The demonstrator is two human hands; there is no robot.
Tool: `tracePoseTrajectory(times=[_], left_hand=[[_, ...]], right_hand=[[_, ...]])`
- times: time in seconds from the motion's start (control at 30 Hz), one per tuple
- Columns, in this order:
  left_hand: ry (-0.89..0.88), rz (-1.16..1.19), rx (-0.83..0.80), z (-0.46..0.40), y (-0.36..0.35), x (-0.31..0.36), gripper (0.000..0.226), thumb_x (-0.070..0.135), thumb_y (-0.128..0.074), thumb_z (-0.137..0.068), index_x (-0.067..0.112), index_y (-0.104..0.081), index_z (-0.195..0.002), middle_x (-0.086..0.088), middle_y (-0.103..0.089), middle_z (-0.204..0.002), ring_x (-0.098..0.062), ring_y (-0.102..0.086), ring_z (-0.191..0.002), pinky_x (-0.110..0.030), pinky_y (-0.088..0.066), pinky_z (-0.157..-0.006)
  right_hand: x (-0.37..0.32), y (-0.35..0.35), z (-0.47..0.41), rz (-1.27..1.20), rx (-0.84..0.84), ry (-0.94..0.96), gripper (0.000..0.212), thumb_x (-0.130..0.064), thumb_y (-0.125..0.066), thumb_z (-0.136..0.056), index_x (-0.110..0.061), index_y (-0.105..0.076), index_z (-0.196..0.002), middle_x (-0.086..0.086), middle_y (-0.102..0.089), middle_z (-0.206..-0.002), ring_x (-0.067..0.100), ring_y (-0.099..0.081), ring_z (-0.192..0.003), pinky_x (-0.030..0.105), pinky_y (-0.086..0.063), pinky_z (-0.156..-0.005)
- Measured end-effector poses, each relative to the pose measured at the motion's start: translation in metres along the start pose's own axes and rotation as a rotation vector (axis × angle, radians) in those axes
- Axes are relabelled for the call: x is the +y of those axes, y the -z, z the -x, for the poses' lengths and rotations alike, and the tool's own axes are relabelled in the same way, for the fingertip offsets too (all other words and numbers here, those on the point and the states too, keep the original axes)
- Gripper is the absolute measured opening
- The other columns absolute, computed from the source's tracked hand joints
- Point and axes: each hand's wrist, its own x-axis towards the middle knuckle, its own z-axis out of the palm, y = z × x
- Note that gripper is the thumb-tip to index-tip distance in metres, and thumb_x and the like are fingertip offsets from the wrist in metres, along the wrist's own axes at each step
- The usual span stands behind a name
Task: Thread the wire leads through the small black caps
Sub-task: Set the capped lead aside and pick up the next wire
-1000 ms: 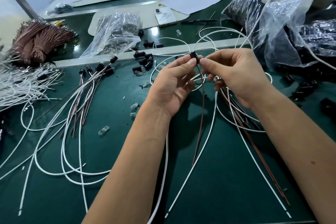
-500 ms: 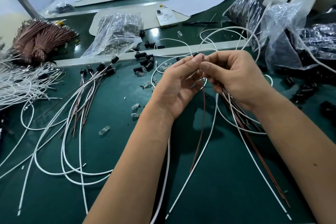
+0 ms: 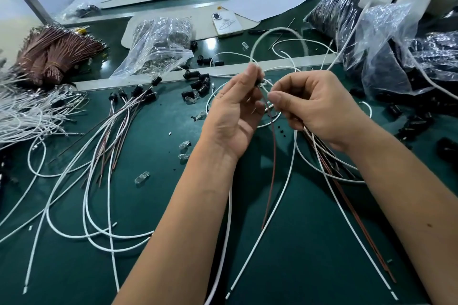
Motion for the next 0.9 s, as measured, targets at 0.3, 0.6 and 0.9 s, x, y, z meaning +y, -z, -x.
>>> tracePoseTrajectory(times=[0.3, 0.6, 0.9], left_hand=[[-0.091, 0.191, 0.119, -0.003, 0.016, 0.021, 0.013, 0.027, -0.069, -0.091, 0.015, -0.067, -0.089, 0.005, -0.068, -0.083, -0.003, -0.058, -0.059, -0.015, -0.046, -0.061], [-0.069, -0.056, 0.103, -0.003, 0.007, 0.007, 0.015, 0.023, -0.076, -0.082, 0.011, -0.069, -0.087, 0.0, -0.07, -0.08, -0.006, -0.057, -0.055, -0.017, -0.048, -0.054], [0.016, -0.278, 0.048, -0.001, 0.01, 0.011, 0.015, 0.019, -0.073, -0.086, 0.007, -0.067, -0.091, -0.003, -0.067, -0.076, -0.011, -0.057, -0.055, -0.02, -0.048, -0.05]], right_hand=[[-0.007, 0.018, 0.004, 0.122, -0.282, -0.138, 0.012, -0.02, -0.074, -0.087, -0.01, -0.07, -0.081, 0.006, -0.059, -0.068, 0.011, -0.05, -0.059, 0.019, -0.037, -0.044], [-0.002, 0.005, 0.003, 0.135, -0.192, -0.09, 0.016, -0.021, -0.076, -0.093, -0.012, -0.078, -0.08, 0.001, -0.066, -0.065, 0.007, -0.051, -0.054, 0.015, -0.038, -0.045], [0.0, 0.0, 0.005, 0.004, -0.278, -0.223, 0.029, -0.04, -0.073, -0.088, -0.012, -0.078, -0.086, 0.007, -0.068, -0.073, 0.009, -0.054, -0.055, 0.016, -0.036, -0.037]])
